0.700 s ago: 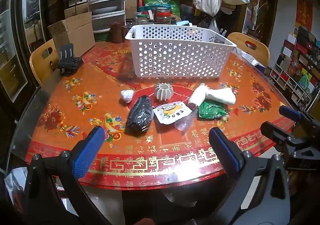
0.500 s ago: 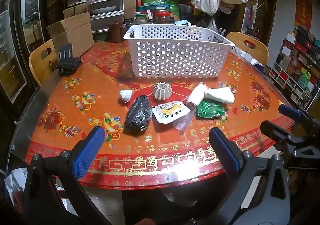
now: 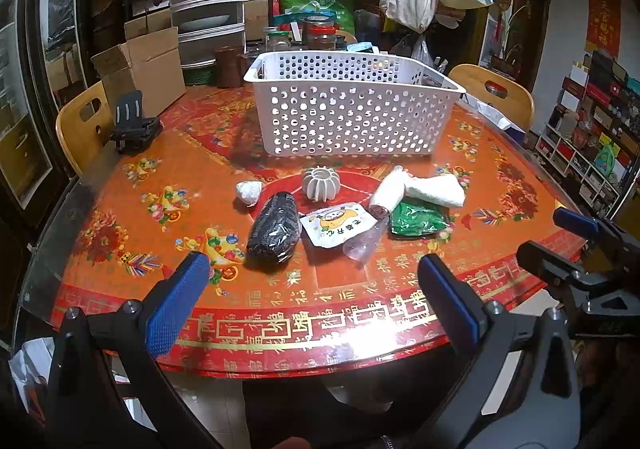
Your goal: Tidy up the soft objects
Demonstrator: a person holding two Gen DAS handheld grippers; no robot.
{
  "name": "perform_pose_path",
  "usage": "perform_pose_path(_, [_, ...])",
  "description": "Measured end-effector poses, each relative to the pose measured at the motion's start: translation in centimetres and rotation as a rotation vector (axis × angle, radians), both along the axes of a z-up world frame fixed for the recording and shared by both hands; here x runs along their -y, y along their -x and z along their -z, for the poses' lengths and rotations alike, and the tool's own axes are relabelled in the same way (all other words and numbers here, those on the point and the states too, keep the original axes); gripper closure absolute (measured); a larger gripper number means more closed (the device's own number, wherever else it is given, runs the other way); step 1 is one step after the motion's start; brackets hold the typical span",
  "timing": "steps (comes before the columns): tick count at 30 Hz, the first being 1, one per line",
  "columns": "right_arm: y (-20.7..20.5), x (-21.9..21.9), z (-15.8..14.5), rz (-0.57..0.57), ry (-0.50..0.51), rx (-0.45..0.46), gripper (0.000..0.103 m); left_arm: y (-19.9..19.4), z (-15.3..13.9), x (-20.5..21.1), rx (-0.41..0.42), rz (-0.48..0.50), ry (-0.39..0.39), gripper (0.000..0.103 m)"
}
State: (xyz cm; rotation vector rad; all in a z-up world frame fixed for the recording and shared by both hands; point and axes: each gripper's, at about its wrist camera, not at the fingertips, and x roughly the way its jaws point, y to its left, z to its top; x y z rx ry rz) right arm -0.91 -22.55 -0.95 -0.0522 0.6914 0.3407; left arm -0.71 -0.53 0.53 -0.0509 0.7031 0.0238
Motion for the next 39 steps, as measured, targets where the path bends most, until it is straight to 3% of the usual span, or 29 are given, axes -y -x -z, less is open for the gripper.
perform_pose_path(39, [-0.07, 0.06, 0.24, -0.01, 0.0, -0.009, 0.0, 0.06, -0.11, -0.01, -0.002, 0.005, 0.004, 0.0])
